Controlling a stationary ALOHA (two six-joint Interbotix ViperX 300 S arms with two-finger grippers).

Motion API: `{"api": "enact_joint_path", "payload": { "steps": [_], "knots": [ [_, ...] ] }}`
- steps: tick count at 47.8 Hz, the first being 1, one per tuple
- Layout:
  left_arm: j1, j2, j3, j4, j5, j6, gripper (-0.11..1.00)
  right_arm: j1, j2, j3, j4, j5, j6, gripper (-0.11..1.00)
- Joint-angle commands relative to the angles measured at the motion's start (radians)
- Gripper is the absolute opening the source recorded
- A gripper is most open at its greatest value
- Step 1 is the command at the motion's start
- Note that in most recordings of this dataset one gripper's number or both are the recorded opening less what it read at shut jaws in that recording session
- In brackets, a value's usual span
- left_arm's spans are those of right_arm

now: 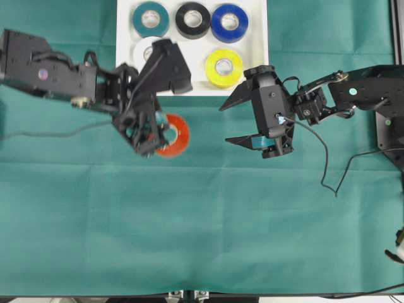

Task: Put the tape alternately from left to right into the white case.
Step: 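Lift the red tape and place it in the tray's middle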

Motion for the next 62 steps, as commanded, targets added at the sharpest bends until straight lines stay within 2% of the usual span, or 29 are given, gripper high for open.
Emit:
{"api": "enact_joint_path", "payload": {
  "steps": [1, 6, 16, 30, 47, 62],
  "knots": [
    [0.04, -0.029, -0.031, 0.003, -0.025, 0.037, -0.03, 0.003, -0.023, -0.015, 0.003, -0.009, -0.002, 0.84],
    [0.084, -0.023, -0.032, 0.003, -0.061, 0.097, -0.03, 0.003, -0.025, -0.014, 0.002, -0.009, -0.002, 0.84],
    [0.158, 0.0, -0.034, 0.003, -0.137, 0.175, -0.03, 0.003, -0.025, -0.015, 0.003, -0.009, -0.002, 0.84],
    [0.25, 0.069, -0.043, 0.003, -0.201, 0.213, -0.03, 0.005, -0.023, -0.014, 0.002, -0.009, -0.002, 0.84],
    [0.288, 0.169, -0.103, 0.003, -0.229, 0.258, -0.03, 0.005, -0.025, -0.012, 0.002, -0.009, -0.002, 0.84],
    [0.311, 0.178, -0.106, 0.003, -0.23, 0.278, -0.03, 0.005, -0.025, -0.014, 0.003, -0.009, -0.002, 0.84]
  ]
}}
